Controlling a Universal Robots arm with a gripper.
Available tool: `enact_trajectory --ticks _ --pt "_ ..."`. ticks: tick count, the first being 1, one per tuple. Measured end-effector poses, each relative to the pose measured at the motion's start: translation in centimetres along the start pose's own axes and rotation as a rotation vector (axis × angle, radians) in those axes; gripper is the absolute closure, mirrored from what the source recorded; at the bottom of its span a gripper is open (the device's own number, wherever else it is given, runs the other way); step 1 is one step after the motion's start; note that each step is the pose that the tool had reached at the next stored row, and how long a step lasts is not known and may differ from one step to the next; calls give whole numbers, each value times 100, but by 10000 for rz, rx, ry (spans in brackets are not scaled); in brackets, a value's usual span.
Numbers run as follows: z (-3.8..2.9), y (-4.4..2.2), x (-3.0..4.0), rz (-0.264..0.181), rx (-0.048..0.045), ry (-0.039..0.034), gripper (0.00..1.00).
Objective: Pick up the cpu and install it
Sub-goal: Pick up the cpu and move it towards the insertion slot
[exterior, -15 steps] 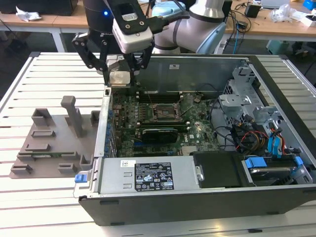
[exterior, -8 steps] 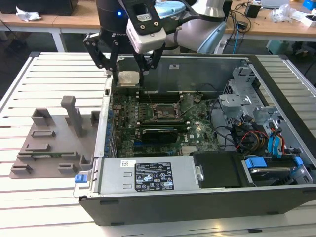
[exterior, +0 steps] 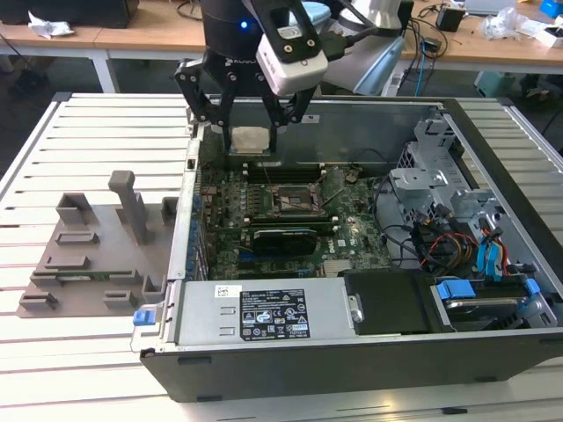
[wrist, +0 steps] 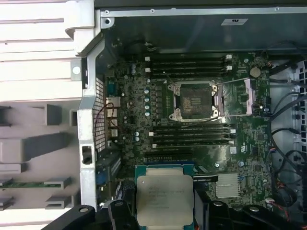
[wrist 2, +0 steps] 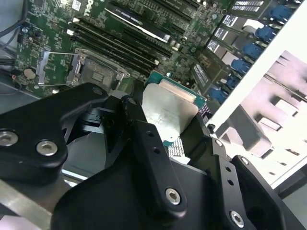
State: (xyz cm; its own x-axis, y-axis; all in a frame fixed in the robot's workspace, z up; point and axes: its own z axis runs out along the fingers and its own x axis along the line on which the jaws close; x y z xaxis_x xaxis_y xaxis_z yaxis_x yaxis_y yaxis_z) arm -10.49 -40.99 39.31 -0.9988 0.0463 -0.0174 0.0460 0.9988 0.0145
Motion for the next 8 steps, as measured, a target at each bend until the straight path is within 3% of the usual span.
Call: enact_trajectory --ticks 8 --pt "4 9 -196 1 1 8 45"
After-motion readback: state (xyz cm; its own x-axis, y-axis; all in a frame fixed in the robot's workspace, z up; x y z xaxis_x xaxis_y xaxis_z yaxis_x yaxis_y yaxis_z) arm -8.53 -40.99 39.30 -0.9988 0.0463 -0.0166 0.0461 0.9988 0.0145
